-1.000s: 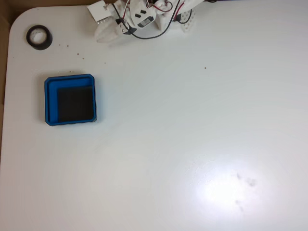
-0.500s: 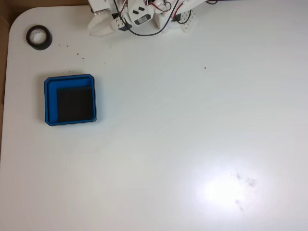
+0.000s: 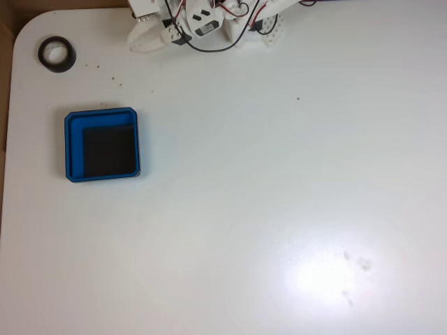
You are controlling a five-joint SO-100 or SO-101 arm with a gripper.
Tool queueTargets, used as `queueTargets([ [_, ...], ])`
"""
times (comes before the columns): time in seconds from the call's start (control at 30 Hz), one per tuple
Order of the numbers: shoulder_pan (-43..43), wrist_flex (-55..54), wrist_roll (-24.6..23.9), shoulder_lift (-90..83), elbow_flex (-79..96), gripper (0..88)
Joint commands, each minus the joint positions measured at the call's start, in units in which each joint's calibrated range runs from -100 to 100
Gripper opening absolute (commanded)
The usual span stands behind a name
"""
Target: Pick the black tape roll and drop it in the blue box
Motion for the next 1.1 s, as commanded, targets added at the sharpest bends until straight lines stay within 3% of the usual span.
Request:
queueTargets([
  [0.0, 0.43, -1.29, 0.23, 0.57, -0.99, 1.0],
  [0.17, 0.43, -1.29, 0.32, 7.76, -6.29, 1.0],
  [0.7, 1.50, -0.63, -0.21, 57.09, -51.39, 1.0],
  [1.07, 4.44, -0.54, -0.21, 77.66, -71.43, 1.0],
])
